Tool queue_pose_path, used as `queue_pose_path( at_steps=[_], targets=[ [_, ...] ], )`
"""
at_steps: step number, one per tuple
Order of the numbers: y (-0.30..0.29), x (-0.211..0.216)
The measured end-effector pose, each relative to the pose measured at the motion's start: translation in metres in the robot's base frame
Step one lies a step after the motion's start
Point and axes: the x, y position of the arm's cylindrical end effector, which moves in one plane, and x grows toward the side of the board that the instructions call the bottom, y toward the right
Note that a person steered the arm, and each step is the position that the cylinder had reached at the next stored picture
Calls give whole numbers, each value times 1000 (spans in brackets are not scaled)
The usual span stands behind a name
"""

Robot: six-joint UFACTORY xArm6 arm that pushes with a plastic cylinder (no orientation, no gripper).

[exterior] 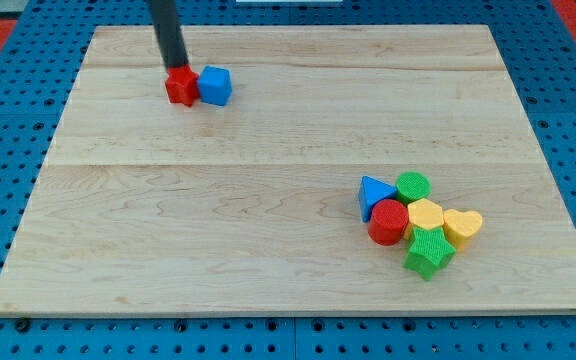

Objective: Place the cube closer to the triangle

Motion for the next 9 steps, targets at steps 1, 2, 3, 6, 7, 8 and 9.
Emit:
queue_pose_path(
  at_steps=[1,2,3,6,7,8,9],
  targets=[
    [54,14],
    [97,36],
    [106,78],
    [170,116],
    [220,130],
    [206,113],
    [191,85]
  ],
)
